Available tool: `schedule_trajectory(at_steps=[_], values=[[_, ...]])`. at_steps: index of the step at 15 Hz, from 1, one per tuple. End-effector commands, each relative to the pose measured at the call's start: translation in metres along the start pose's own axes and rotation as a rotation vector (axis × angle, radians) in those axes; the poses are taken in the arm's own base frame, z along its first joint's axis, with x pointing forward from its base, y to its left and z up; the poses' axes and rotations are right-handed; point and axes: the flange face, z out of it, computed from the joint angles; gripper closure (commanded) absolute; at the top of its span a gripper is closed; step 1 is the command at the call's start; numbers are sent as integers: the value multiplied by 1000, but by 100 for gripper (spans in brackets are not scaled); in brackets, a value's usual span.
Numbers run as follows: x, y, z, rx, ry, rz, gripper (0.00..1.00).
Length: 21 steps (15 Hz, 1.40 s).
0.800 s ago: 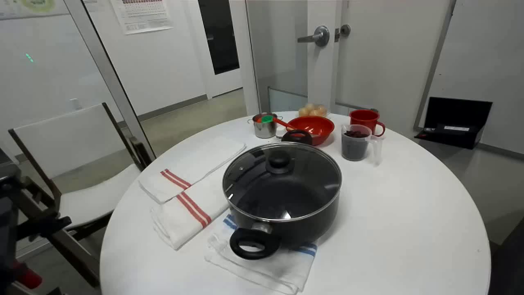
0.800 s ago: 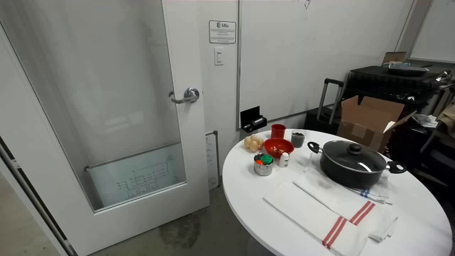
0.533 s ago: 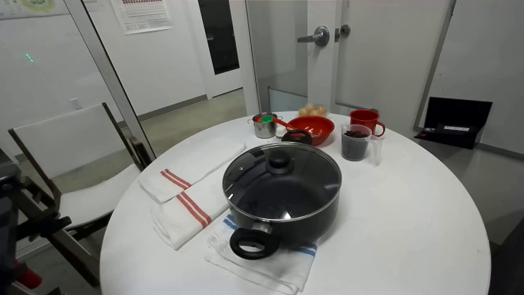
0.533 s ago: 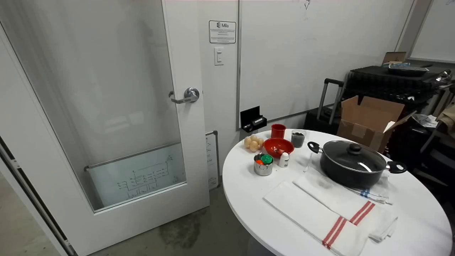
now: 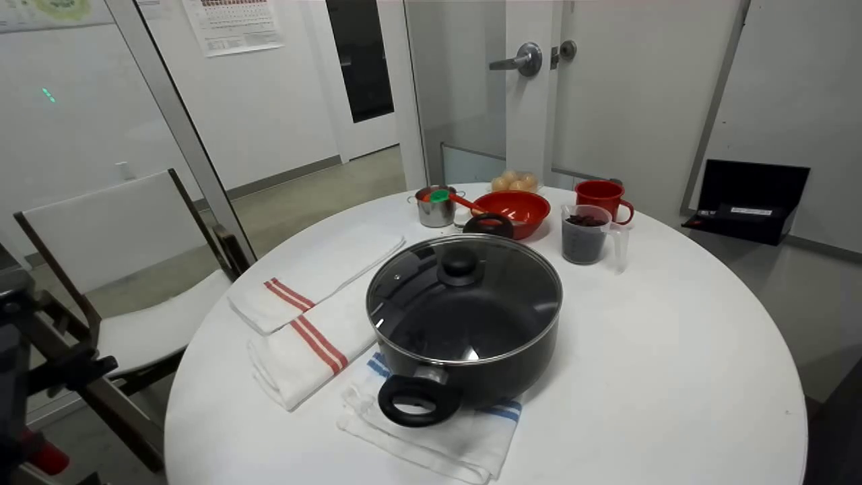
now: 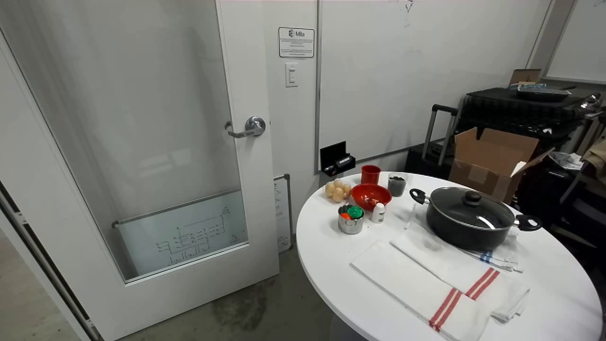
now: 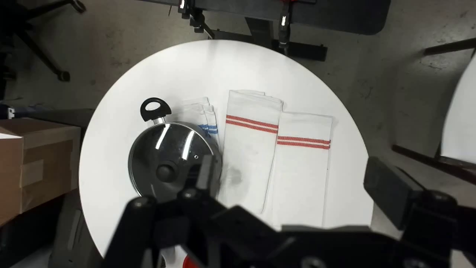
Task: Remove the glass lid from the top of the black pot.
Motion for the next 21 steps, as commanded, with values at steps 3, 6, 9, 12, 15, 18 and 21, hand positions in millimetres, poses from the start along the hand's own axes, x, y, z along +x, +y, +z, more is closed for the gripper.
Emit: schedule_trajectory(at_steps=[3,6,9,12,15,18,21], values=[[21,52,30,110,-17,4,0],[37,93,62,173,-15,40,0],[51,131,101,210,-25,82,0],[65,164,148,217,-22,125,0],[81,189,197,227,-18,145,0],[98,210,246,233,-17,157,0],[115,224,285,250,-18,154,0]])
